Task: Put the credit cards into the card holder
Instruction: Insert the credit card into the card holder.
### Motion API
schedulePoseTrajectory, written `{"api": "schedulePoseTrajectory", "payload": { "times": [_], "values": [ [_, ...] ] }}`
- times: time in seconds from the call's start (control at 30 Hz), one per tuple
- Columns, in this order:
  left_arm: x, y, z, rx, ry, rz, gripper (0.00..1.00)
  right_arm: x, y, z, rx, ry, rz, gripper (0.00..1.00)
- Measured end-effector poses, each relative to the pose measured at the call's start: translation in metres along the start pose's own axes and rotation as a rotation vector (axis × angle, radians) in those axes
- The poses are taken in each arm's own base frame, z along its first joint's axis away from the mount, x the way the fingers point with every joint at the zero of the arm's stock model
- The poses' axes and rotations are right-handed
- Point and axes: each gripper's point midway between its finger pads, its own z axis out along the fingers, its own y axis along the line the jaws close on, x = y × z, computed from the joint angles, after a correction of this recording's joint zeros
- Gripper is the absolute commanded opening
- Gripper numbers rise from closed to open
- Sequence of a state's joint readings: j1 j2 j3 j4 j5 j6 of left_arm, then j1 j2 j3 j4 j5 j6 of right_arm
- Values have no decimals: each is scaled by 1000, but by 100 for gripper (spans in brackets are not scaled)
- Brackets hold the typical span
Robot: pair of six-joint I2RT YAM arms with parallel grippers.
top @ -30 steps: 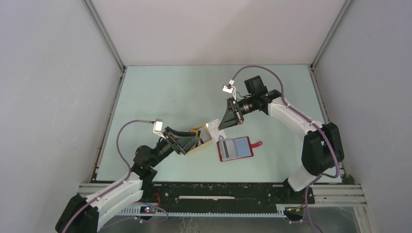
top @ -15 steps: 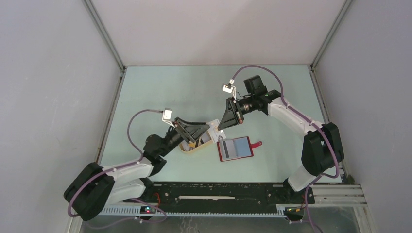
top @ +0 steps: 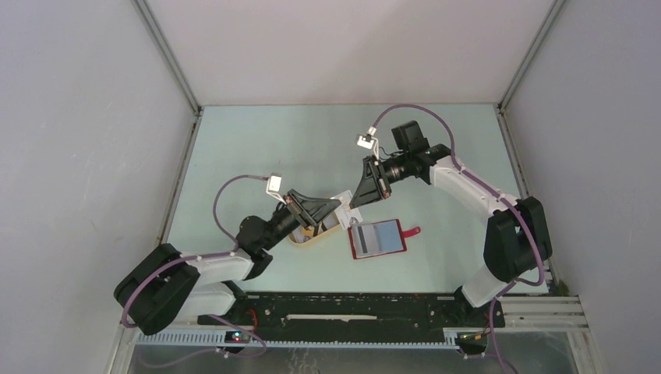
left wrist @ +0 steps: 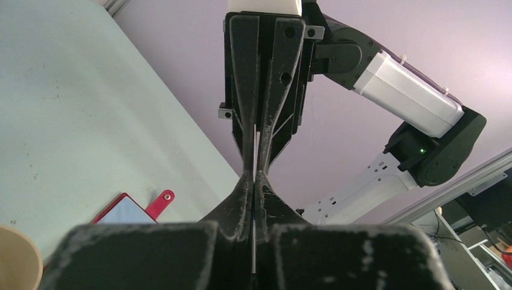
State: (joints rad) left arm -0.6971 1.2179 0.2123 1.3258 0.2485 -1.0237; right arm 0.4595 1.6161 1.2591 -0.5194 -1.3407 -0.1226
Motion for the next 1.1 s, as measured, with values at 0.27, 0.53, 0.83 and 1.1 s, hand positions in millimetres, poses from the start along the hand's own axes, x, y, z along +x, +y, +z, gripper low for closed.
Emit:
{"api": "schedulePoseTrajectory", "payload": {
  "times": [0.27, 0.53, 0.83, 1.1],
  "values": [
    [4, 1, -1, -1, 20, 9, 0, 4, -10, -10, 122, 50, -39, 62],
    [18, 4, -6, -1, 94, 48, 0, 10, -19, -45, 336, 113, -163, 60],
    [26, 18, -11, -56, 107, 58, 0, 22, 1, -77, 495, 87, -326, 51],
    [51, 39, -8, -154, 100, 26, 0, 56, -26, -93, 526, 85, -173, 34]
  ]
}}
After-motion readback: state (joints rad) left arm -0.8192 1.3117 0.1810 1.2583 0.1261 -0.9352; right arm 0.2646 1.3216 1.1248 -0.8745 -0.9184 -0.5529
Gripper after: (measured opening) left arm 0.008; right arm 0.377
